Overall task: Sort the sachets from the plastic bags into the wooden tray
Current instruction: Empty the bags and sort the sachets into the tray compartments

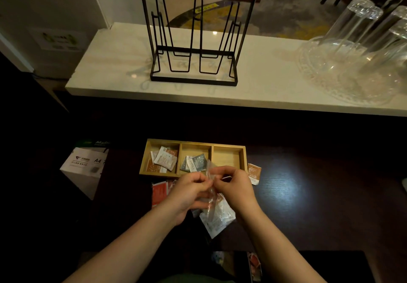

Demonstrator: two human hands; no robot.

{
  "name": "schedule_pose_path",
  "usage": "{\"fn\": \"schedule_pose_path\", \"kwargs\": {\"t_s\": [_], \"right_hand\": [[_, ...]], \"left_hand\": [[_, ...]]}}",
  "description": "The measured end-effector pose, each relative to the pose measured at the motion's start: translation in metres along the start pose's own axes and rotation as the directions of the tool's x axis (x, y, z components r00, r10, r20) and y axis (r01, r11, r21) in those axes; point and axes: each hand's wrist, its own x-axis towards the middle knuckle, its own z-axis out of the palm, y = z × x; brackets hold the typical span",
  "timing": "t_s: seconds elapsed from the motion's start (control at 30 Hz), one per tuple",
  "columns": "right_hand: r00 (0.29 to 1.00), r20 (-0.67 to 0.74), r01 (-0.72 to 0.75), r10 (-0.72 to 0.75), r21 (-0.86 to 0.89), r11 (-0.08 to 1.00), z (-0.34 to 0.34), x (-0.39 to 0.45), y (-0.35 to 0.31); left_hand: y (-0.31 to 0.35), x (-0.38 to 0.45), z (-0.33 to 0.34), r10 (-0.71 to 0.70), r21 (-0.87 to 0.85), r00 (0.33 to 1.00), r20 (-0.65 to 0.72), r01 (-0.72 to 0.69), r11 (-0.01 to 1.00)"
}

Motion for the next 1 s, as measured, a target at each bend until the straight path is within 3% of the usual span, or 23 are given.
{"fn": "schedule_pose_path", "kwargs": {"t_s": [0.2, 0.33, 0.5, 0.73, 0.9, 1.0], "right_hand": [[0.987, -0.110, 0.104, -0.117, -0.115, 0.988, 0.016, -0.009, 0.001], [0.969, -0.056, 0.212, -0.241, -0.312, 0.926, 0.021, -0.020, 0.009], [0.916, -0.061, 0.326, -0.396, -0.461, 0.825, 0.009, -0.023, 0.005], [0.966, -0.075, 0.226, -0.249, -0.234, 0.946, -0.014, -0.021, -0.015], [0.896, -0.127, 0.308, -0.425, -0.511, 0.803, -0.007, -0.021, -0.012], [0.897, -0.122, 0.305, -0.424, -0.523, 0.796, -0.008, -0.017, -0.008]], "left_hand": [[-0.003, 0.001, 0.010, 0.055, -0.028, 0.998, -0.040, -0.056, 0.998], [-0.004, 0.002, 0.004, 0.082, -0.092, 0.993, -0.079, -0.089, 0.992], [0.000, -0.001, 0.009, 0.232, 0.096, 0.963, -0.139, -0.220, 0.971], [0.009, -0.006, 0.014, 0.373, 0.157, 0.920, -0.123, -0.354, 0.922], [0.011, -0.005, 0.019, 0.439, 0.317, 0.882, -0.170, -0.373, 0.872], [0.012, -0.002, 0.019, 0.464, 0.421, 0.873, -0.150, -0.368, 0.829]]}}
